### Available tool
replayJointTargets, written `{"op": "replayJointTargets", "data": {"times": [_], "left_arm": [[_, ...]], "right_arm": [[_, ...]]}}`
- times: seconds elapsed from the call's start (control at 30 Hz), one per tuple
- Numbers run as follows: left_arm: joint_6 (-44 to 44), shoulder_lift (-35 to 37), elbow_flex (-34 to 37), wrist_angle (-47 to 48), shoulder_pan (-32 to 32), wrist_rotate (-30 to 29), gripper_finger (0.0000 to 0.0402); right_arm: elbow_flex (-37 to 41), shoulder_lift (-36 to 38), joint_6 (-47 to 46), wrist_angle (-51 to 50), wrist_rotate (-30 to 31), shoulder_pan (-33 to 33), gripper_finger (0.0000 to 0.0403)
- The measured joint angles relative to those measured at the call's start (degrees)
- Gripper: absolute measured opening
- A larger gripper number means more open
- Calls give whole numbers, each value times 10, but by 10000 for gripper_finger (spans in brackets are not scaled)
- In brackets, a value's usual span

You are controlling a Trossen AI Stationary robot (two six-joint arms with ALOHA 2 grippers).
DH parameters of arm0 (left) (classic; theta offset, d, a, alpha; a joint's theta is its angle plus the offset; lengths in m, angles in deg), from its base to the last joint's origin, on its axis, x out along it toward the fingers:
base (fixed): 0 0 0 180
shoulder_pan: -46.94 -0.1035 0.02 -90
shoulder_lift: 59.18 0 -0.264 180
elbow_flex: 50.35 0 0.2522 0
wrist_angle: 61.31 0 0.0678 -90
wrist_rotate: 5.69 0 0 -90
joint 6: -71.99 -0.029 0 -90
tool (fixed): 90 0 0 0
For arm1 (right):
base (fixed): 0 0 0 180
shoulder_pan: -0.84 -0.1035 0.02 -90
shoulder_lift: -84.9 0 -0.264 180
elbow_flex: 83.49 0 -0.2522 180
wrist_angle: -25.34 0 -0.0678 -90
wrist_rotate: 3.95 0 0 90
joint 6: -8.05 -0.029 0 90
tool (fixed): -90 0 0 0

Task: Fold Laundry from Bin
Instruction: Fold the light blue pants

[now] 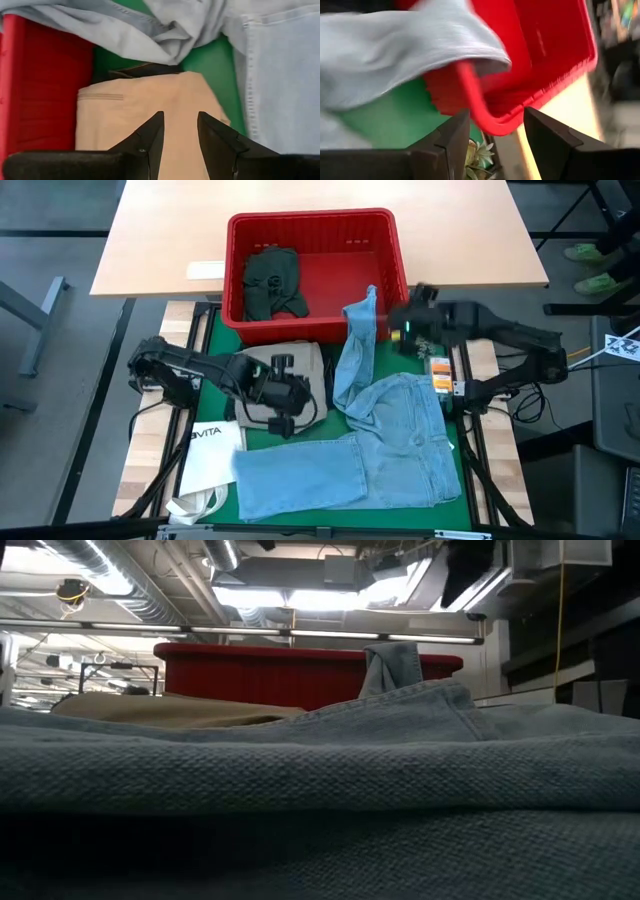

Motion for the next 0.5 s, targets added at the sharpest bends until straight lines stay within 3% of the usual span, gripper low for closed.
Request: {"op": "replayJointTargets", "data": {"times": [0.17,0.3,0.37,0.5], "left_arm": [[-31,1,0,0,-32,2,114],[-43,1,0,0,-52,2,114],[-43,1,0,0,-60,2,114],[-44,1,0,0,-66,6,114]], "right_arm": [[0,-12,-5,80,-182,150,188],[0,-22,-31,134,-341,225,188],[0,-27,-53,144,-383,246,188],[0,-41,-67,128,-405,262,188]]}}
